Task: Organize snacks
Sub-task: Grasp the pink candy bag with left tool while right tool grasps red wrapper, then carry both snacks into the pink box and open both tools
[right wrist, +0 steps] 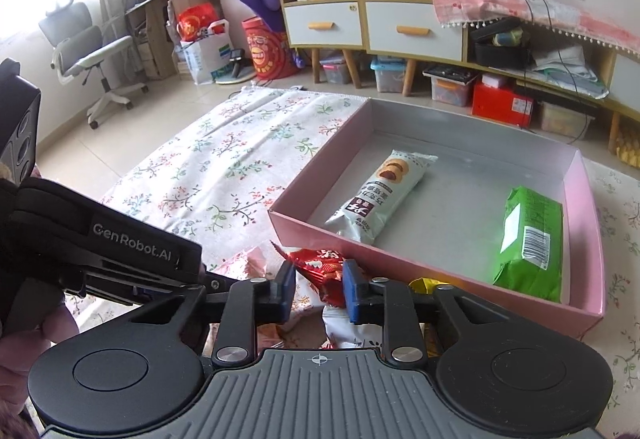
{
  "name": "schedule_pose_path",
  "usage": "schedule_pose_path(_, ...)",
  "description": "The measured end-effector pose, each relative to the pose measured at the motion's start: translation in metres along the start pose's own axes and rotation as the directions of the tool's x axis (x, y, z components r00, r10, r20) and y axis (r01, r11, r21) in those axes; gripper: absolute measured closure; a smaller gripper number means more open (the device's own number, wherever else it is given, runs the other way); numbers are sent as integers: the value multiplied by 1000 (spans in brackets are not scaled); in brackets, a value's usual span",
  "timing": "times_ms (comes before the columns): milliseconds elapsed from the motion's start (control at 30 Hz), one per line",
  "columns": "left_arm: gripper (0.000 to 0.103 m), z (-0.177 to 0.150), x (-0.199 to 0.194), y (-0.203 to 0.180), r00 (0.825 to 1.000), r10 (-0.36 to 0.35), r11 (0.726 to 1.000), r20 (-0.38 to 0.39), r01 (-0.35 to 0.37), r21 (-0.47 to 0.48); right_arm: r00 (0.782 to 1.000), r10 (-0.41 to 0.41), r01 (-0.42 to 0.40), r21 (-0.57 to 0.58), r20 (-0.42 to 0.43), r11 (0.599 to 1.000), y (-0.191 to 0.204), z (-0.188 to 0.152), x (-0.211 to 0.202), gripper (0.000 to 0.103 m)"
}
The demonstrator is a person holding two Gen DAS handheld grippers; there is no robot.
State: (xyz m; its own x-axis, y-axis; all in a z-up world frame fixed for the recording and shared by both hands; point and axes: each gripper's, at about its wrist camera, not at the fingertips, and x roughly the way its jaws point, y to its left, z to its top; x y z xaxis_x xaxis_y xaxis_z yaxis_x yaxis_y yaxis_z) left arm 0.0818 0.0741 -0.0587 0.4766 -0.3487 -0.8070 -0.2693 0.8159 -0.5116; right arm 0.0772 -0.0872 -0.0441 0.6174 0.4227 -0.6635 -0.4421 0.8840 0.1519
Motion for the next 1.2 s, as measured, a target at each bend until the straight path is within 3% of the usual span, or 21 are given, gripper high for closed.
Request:
schedule_pose_path(333, 70, 11, -13, 4, 998, 55, 986, -18, -52, 159, 999, 40, -41, 121, 13, 992, -17, 7, -14, 99)
schedule_pose_path(500, 70, 14, -20, 4, 991, 133, 949, 5, -129, 289, 997, 79, -81, 204, 16, 976, -25, 10, -25, 100)
schedule_pose_path(600, 70, 14, -22, 6, 988, 156, 932, 6, -149, 331, 994, 109, -107, 266, 8, 958, -28, 9, -31, 101)
schedule_pose_path(800, 70, 14, -25, 16, 984, 177, 927, 16, -172, 332, 981, 195, -173, 431, -8, 886, -41, 4, -35, 103)
schedule_pose_path(933, 72, 15, -26, 19, 981, 190, 928, 37, -192, 321, 986, 166, -133, 453, -33, 881, -45, 2, -33, 103)
schedule_pose_path(1033, 70, 14, -28, 19, 980, 189, 927, 55, -197, 319, 989, 97, -34, 459, -113, 888, -48, -2, -28, 103)
schedule_pose_path(1200, 54, 14, -28, 22, 984, 169, 943, 48, -175, 281, 992, 34, 23, 431, -124, 902, -48, -4, -29, 95)
